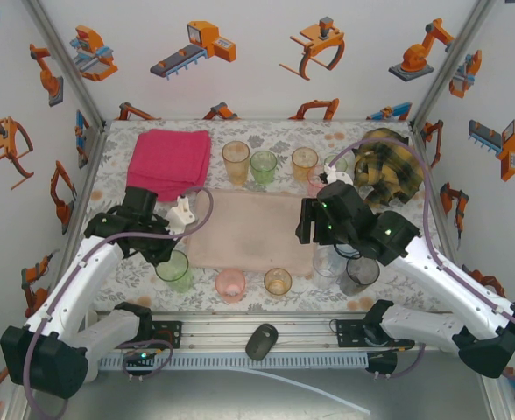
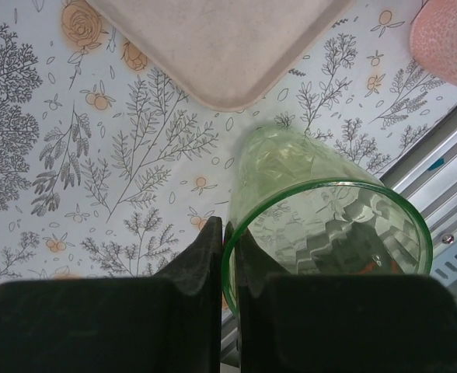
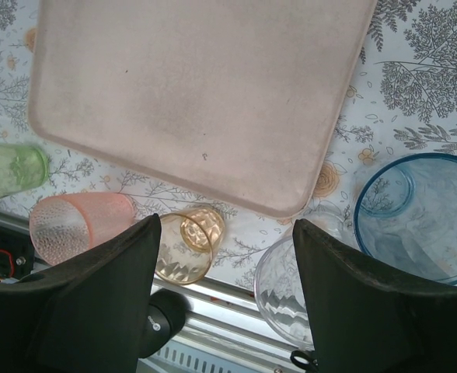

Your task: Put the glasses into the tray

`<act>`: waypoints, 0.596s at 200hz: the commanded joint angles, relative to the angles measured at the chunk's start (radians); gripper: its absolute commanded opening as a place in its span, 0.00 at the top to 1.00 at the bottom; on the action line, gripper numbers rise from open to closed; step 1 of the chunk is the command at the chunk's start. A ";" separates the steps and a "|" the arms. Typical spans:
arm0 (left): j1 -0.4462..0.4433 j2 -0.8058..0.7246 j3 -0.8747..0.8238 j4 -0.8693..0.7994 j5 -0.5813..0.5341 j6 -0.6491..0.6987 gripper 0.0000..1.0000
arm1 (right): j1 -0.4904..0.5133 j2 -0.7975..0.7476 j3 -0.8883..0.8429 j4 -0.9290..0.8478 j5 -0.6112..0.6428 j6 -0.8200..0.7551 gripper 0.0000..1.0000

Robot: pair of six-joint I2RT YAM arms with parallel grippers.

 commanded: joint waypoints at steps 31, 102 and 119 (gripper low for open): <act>-0.004 0.001 0.034 -0.013 -0.010 -0.025 0.94 | 0.008 -0.010 -0.007 0.013 0.016 0.007 0.37; -0.003 0.034 0.090 -0.039 -0.019 -0.069 0.96 | 0.007 -0.012 -0.009 0.012 0.009 0.010 0.36; -0.003 0.054 0.116 -0.061 -0.018 -0.070 0.96 | 0.009 -0.008 -0.003 0.012 0.007 0.010 0.37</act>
